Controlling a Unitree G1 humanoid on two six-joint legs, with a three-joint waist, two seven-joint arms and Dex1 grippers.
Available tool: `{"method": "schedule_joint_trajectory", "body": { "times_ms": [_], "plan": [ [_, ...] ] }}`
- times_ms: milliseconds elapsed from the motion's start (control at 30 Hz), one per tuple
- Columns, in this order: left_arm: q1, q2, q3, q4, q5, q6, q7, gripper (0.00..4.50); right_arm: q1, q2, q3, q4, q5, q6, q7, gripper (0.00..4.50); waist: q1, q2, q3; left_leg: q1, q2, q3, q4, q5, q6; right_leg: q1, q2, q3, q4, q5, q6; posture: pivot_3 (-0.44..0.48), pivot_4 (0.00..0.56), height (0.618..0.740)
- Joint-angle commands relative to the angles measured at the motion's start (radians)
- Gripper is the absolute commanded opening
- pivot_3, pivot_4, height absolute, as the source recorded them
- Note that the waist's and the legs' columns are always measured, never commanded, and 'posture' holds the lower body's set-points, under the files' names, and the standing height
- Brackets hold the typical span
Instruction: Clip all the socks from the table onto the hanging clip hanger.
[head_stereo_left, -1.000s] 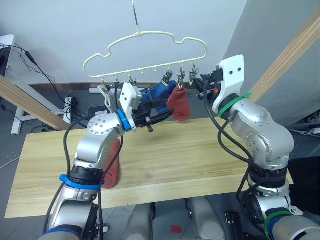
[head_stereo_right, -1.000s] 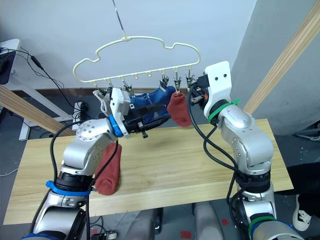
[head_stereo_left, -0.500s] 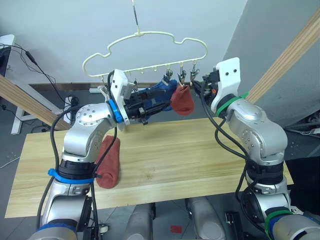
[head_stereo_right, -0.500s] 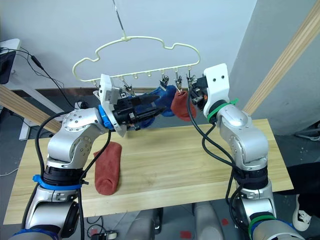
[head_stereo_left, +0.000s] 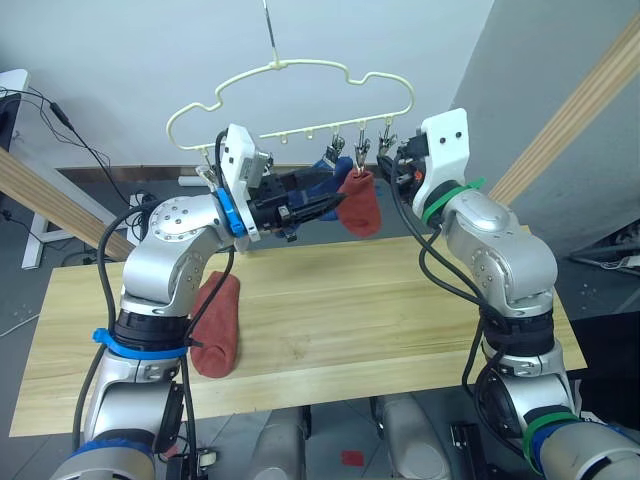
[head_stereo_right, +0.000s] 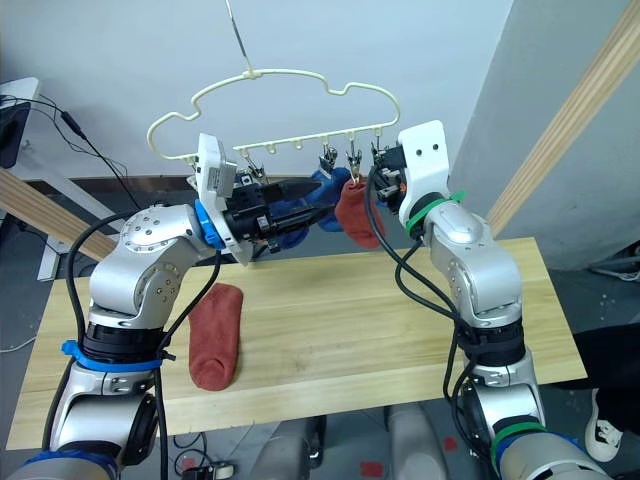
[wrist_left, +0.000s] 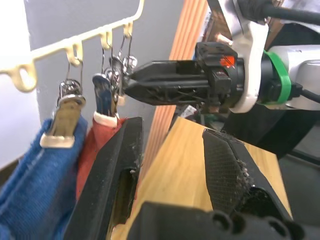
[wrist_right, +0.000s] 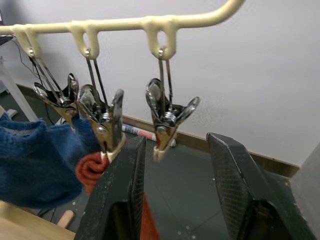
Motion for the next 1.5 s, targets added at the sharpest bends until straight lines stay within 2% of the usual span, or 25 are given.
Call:
{"method": "schedule_joint_trajectory", "body": {
  "times_ms": [33,100,367,1500],
  "plan": [
    [-0.010,0.031,0.021,-0.083,-0.045,0.034,-0.030,2.15,-0.024,0.009,0.001,-0.019,-0.012,-0.030,-0.008,1.99,0.000,0.000,0.000,0.000,0.000,0.000,0.000,0.000,0.000,0.000,0.000,0.000,0.000,0.000,0.000,-0.107,0.355,0.740],
    [0.004,0.044,0.015,-0.102,-0.046,0.042,-0.038,2.15,-0.026,0.013,0.001,-0.016,-0.015,-0.032,-0.008,1.99,0.000,0.000,0.000,0.000,0.000,0.000,0.000,0.000,0.000,0.000,0.000,0.000,0.000,0.000,0.000,-0.107,0.355,0.740],
    [0.024,0.022,0.058,-0.158,-0.034,0.035,0.084,2.15,-0.032,0.029,0.002,0.001,-0.027,-0.043,-0.009,1.99,0.000,0.000,0.000,0.000,0.000,0.000,0.000,0.000,0.000,0.000,0.000,0.000,0.000,0.000,0.000,-0.103,0.354,0.740],
    [-0.035,0.014,0.057,-0.152,-0.057,0.058,0.084,2.15,-0.099,0.072,0.018,0.095,-0.026,-0.127,0.027,1.99,0.000,0.000,0.000,0.000,0.000,0.000,0.000,0.000,0.000,0.000,0.000,0.000,0.000,0.000,0.000,-0.093,0.348,0.740]
  ]
}}
